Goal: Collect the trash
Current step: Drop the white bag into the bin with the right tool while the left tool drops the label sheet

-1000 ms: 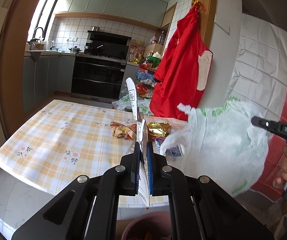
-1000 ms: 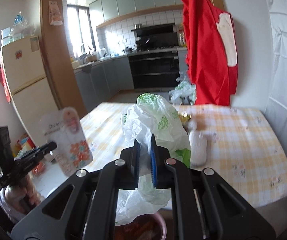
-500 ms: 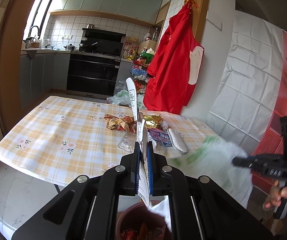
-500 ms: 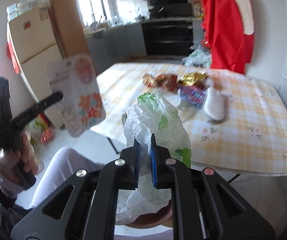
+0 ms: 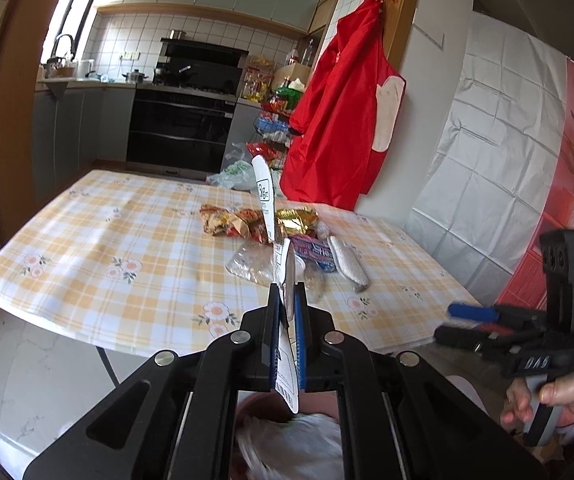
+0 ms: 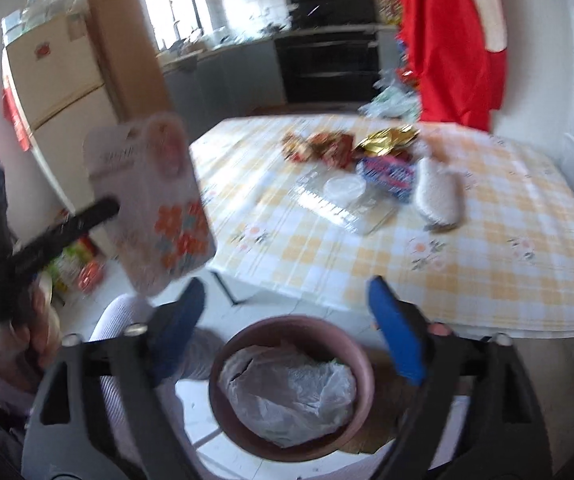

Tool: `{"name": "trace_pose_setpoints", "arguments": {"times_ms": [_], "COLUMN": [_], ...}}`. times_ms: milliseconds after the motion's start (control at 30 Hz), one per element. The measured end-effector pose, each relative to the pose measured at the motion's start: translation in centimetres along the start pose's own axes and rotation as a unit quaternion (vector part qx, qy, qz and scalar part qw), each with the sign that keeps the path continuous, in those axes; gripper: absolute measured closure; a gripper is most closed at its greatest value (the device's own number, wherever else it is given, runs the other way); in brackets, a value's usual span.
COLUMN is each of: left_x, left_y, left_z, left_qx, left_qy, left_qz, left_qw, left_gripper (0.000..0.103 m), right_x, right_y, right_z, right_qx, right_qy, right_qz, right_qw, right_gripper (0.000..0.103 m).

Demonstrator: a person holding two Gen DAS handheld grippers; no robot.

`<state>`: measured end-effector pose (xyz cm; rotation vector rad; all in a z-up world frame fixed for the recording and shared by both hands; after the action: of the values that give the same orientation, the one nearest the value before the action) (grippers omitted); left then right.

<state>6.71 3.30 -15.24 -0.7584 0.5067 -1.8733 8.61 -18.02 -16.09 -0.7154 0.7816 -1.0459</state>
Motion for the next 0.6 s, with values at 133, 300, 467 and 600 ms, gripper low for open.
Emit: {"name": "trace_pose_setpoints", "arguments": {"times_ms": [133,300,467,600], "left_x": [0.5,1.5,2.9,2.7], "left_y": [0.8,1.7,2.7,2.5], "left_z": [-0.6,-1.4,-2.2,-2.3], "left_qx": [-0.017,-0.038,-0.065,-0.05], "left_qy": [0.0,0.005,0.021,0.016], "left_qz": [-0.01,-0.027,-0.055,-0.039], "left_qw": [0.9998,0.9989,0.9962,0.9978], "left_gripper": [0.096,0.096,0.086,0.037], "right_x": [2.0,4.8,6.0,6.4], "right_y": [-1.2,-2.5,-3.2,-3.2], "right_z": [0.4,0.5,0.3,0.1], "right_qx": [0.024,0.044,0.054,0.054], "right_qy": [0.042,0.09,0.104,0.108], "right_qz": [-0.024,-0.032,-0.04,-0.04], "right_qw": [0.999,0.994,0.992,0.992], "right_gripper": [0.008,0.007,0.007,0.007]}}
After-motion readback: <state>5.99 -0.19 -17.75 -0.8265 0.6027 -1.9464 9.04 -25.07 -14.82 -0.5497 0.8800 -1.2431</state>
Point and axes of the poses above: each gripper's, at about its wrist camera, not at the fingertips, and y roughly the way its jaws point, x to its right, z to its top, the point moved 4 cm from there along y, roughly the way its jaws point, and after that the axes turned 15 degrees about -x, right-handed, at the moved point
